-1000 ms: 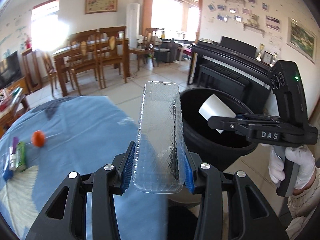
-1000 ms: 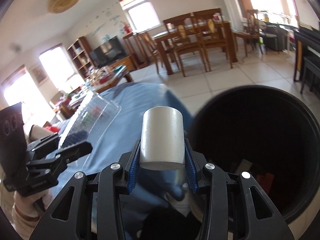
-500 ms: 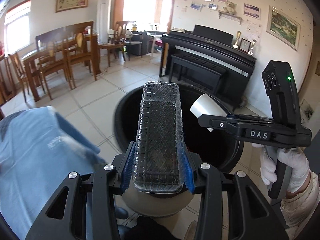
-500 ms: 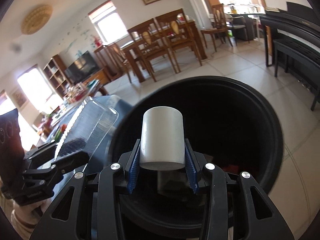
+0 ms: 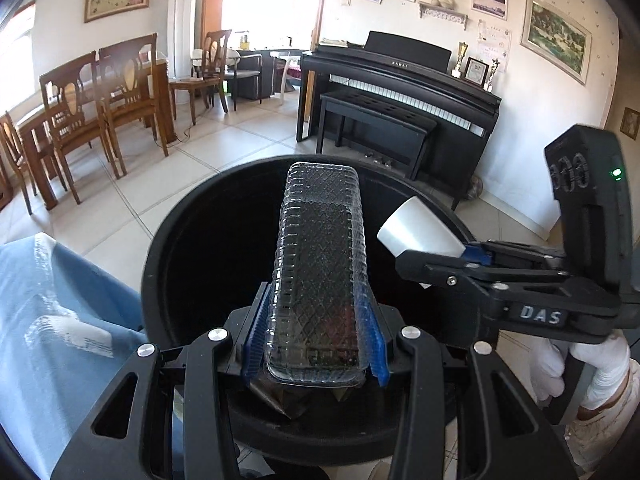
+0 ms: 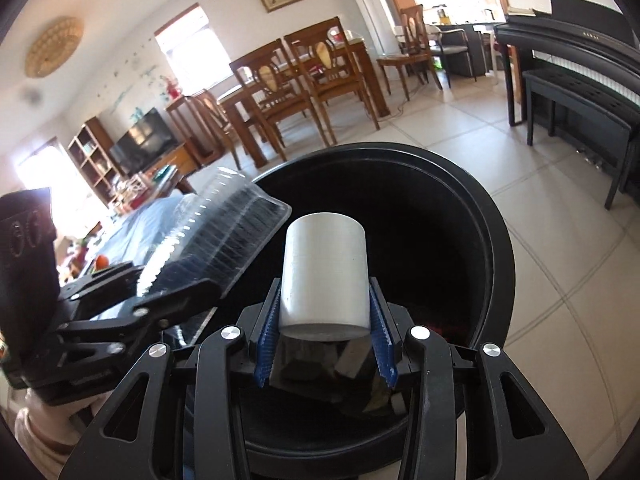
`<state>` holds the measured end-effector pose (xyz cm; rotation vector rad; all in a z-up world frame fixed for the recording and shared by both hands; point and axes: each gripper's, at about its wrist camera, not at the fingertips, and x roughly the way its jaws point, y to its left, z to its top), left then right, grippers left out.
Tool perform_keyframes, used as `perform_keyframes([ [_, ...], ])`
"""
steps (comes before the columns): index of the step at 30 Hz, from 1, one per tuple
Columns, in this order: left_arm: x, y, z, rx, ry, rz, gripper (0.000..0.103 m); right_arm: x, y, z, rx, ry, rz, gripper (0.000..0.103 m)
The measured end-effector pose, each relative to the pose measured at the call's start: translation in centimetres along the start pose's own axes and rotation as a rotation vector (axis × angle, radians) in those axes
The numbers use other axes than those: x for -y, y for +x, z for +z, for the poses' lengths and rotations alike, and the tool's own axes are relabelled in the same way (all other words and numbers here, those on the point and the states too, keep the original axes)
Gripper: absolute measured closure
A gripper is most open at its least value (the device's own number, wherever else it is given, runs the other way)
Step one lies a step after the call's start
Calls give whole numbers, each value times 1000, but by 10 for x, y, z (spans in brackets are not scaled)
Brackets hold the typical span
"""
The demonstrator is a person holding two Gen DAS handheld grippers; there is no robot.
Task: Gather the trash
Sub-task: 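Open the left tool over the bin while the right tool releases the cylinder, then grasp the blue wipes pack with the left tool while the right tool grasps the orange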
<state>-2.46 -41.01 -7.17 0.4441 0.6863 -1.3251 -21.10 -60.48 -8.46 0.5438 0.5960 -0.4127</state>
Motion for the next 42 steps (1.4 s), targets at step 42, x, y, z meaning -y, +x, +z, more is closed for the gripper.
perform_keyframes([
  [42,-53,-123,-66,121,-112,161,21,-152,14,8,-13,-180,97,28],
])
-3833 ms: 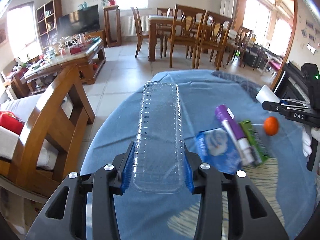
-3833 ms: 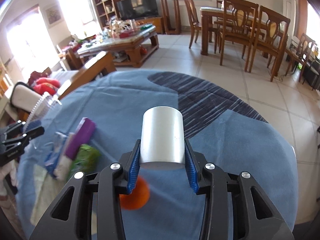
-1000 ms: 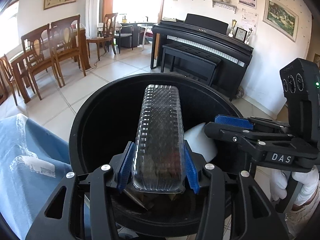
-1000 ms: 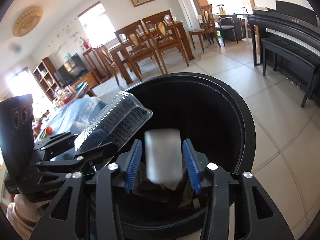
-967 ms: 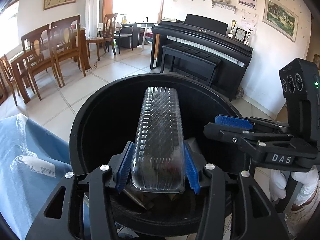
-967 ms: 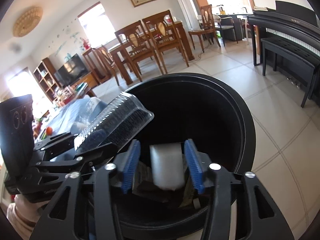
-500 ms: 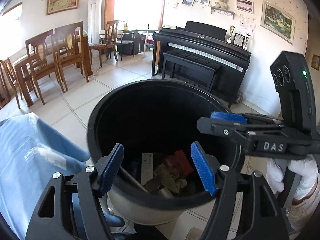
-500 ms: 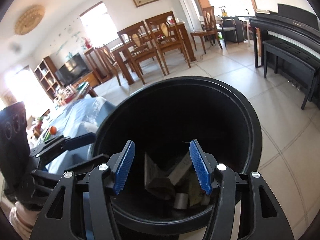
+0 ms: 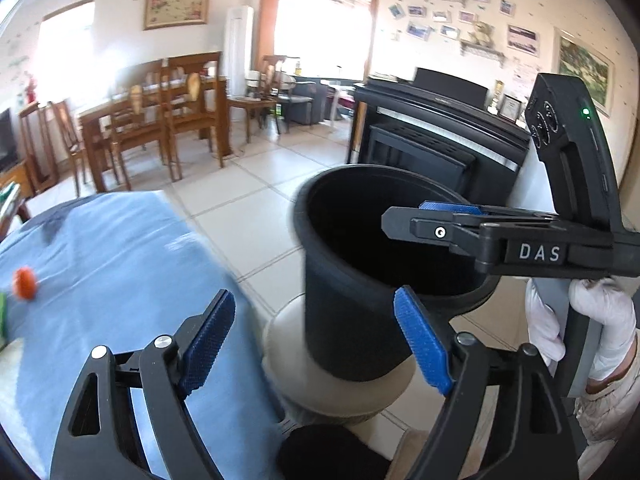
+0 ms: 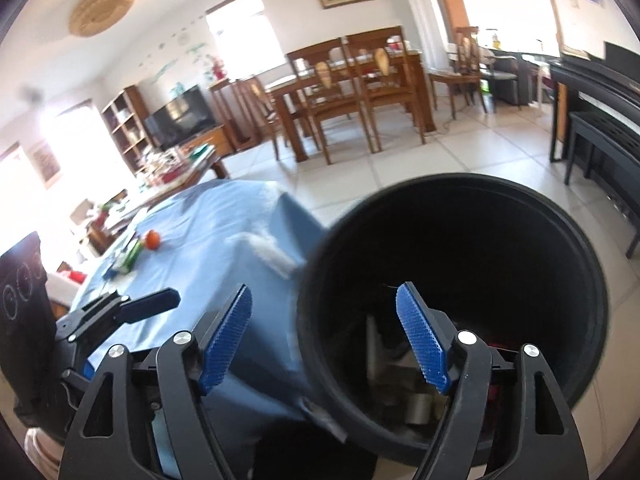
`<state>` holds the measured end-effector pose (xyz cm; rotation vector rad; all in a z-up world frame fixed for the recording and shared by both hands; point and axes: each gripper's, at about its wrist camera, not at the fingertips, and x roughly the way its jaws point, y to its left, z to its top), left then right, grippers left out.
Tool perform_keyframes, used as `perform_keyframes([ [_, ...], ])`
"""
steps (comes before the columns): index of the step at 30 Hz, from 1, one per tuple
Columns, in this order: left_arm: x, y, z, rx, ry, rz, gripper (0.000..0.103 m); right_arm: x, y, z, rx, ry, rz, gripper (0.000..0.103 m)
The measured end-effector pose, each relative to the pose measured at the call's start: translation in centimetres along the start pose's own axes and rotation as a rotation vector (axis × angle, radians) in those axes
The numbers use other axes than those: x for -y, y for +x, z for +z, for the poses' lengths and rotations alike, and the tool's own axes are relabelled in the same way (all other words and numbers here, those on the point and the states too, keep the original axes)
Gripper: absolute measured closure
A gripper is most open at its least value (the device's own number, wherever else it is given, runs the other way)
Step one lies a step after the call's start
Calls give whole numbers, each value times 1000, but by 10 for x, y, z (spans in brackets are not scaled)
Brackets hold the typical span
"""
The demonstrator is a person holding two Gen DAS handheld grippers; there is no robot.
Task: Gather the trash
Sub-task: 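Grasp the blue wipes pack with the left tool while the right tool grasps the orange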
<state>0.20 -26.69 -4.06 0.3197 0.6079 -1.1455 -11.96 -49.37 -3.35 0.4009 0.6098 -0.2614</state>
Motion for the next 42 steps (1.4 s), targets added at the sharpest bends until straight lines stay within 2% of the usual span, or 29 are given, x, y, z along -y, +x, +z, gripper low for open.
perform_keyframes([
  [3,-23,-18,-8,9,-43,49,21,-30,14,3,-19,-33,42,23],
  [5,-39,-29,-15,14,-73,84,15,-54,24,5,-37,-55,79,19],
  [6,-50,-36,-18,19,-91,111,8,-62,27,6,-42,-63,91,16],
  [10,-85,-59,-31,36,-149,198,7,-109,47,8,-71,-124,123,8],
  [17,-161,-100,-58,24,-322,347,5,-183,88,14,-116,-225,153,8],
  [20,-195,-114,-68,2,-405,413,5,-208,107,16,-139,-250,169,8],
  [24,-246,-123,-79,-69,-501,496,5,-242,134,20,-161,-281,200,8],
  [30,-304,-120,-78,-140,-472,559,5,-280,173,29,-179,-362,220,8],
  [33,-329,-112,-78,-181,-460,559,6,-287,192,37,-189,-395,216,8],
  [39,-352,-97,-72,-225,-422,563,6,-299,234,54,-226,-444,204,11],
  [42,-354,-90,-72,-243,-405,537,6,-302,256,59,-258,-456,202,12],
])
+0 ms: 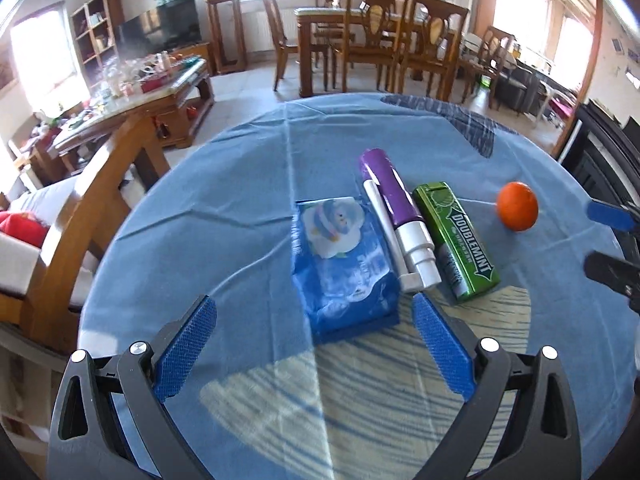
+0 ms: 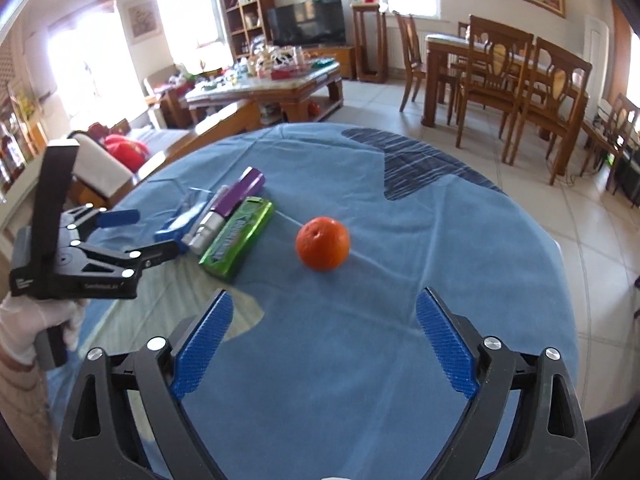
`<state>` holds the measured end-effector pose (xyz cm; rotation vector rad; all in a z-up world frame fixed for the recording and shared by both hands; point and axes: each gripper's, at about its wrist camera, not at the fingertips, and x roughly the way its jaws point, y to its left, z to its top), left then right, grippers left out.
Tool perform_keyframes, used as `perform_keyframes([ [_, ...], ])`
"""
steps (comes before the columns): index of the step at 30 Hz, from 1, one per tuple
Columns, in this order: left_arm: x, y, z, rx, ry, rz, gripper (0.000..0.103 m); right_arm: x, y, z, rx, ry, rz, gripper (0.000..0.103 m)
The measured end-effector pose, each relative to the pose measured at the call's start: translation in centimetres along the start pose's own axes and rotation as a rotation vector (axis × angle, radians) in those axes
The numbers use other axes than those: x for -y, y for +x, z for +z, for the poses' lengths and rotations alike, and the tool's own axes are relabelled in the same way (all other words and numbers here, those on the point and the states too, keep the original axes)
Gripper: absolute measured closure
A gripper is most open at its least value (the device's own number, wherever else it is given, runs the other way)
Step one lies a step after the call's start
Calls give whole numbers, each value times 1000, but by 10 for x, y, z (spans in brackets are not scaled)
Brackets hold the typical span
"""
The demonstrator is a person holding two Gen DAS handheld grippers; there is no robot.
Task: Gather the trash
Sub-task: 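Grasp the blue wipes pack with the left tool while the right tool grasps the orange, then carry the wipes pack in the left tool while the right tool carries the orange over the bin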
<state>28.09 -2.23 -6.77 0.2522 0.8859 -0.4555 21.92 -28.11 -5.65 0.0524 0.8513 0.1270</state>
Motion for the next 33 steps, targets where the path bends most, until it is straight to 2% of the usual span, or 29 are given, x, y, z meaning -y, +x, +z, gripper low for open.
perform_keyframes([
  [5,-2,13,5,-14,12,6,6,9,22,14,-24,-16,-6,16],
  [8,-10,16,9,-7,-13,-11,12,12,31,20,-33,-17,-5,17],
  [13,-18,16,16,15,-24,-5,31,13,47,28,-46,-33,-7,20],
  [16,-21,14,16,26,-25,-14,44,13,57,31,-63,-44,-5,33],
  [18,-24,13,17,31,-41,-26,47,11,64,32,-71,-53,-9,39],
  [22,-27,12,18,34,-55,-29,49,7,68,30,-77,-90,-11,63],
  [29,-27,9,16,29,-65,-63,50,9,59,23,-71,-70,4,65],
  [31,-25,3,14,35,-66,-85,50,5,53,21,-66,-66,9,65],
  [33,-20,-8,10,51,-54,-77,50,3,42,17,-50,-60,23,65],
])
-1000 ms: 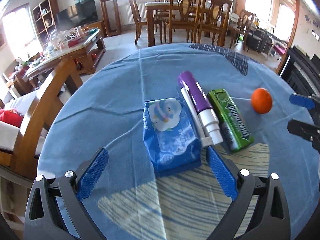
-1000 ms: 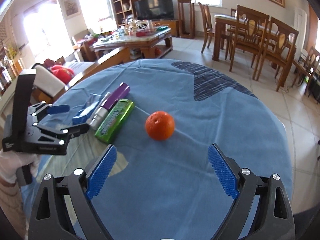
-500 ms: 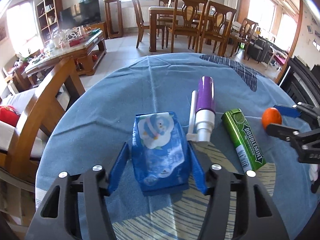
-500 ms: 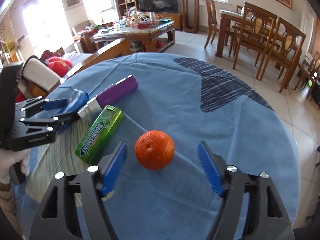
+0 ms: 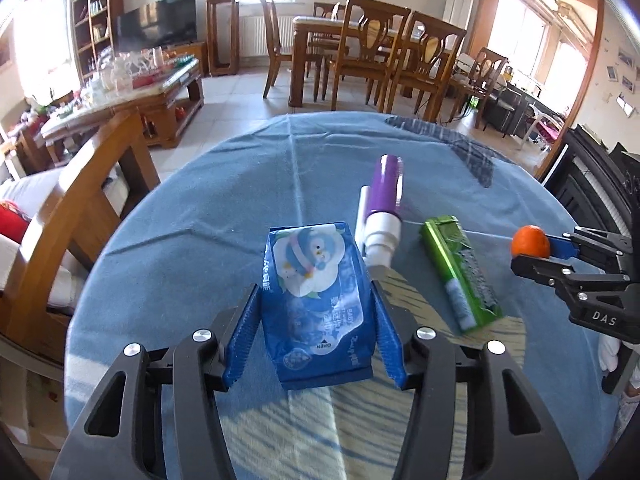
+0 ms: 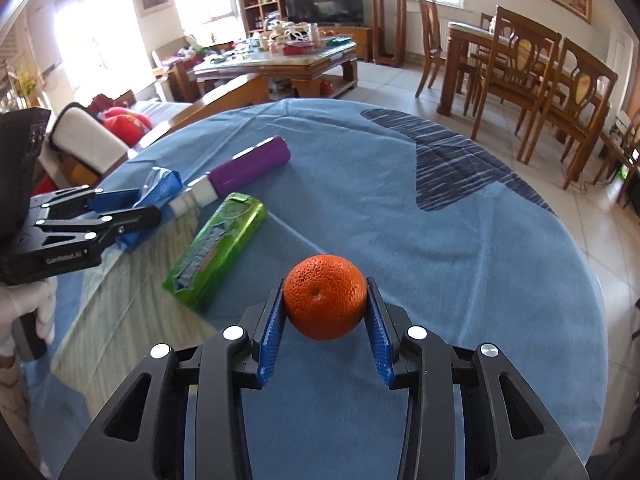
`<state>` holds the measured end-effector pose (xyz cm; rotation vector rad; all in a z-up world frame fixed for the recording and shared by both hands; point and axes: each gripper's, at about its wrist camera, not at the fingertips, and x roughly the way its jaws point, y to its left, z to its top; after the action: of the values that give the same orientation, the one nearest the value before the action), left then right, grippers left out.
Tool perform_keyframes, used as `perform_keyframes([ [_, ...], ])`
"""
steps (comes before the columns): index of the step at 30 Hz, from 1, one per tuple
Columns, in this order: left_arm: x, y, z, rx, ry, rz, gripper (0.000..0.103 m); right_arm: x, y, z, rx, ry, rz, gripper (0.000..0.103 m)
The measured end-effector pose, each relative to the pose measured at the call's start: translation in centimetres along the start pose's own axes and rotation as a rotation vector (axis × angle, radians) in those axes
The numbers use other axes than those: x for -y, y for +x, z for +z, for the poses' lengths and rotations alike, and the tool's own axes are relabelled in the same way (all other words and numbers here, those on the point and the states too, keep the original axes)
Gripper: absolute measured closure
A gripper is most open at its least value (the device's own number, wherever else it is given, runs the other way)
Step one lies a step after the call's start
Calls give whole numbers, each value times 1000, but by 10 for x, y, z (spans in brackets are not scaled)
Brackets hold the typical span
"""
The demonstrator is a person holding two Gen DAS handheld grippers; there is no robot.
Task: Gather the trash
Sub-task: 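Carry the wipes pack in the left tool while the right tool carries the orange over the bin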
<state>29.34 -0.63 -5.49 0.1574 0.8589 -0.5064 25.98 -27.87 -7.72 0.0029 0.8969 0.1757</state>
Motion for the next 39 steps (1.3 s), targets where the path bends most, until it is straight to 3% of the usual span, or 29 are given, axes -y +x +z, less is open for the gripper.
perform_keyframes([
  [8,24,-37,-20,45,18,-13,50,-7,-60,-27,86,48,51,65],
  [19,121,-90,-39,150,101,-111,50,2,-154,-92,186,123,43,65],
  [27,211,-96,-49,158,206,-206,50,38,-215,-147,238,210,-11,65],
  [39,338,-86,-65,134,374,-334,50,129,-290,-250,295,405,-131,65],
])
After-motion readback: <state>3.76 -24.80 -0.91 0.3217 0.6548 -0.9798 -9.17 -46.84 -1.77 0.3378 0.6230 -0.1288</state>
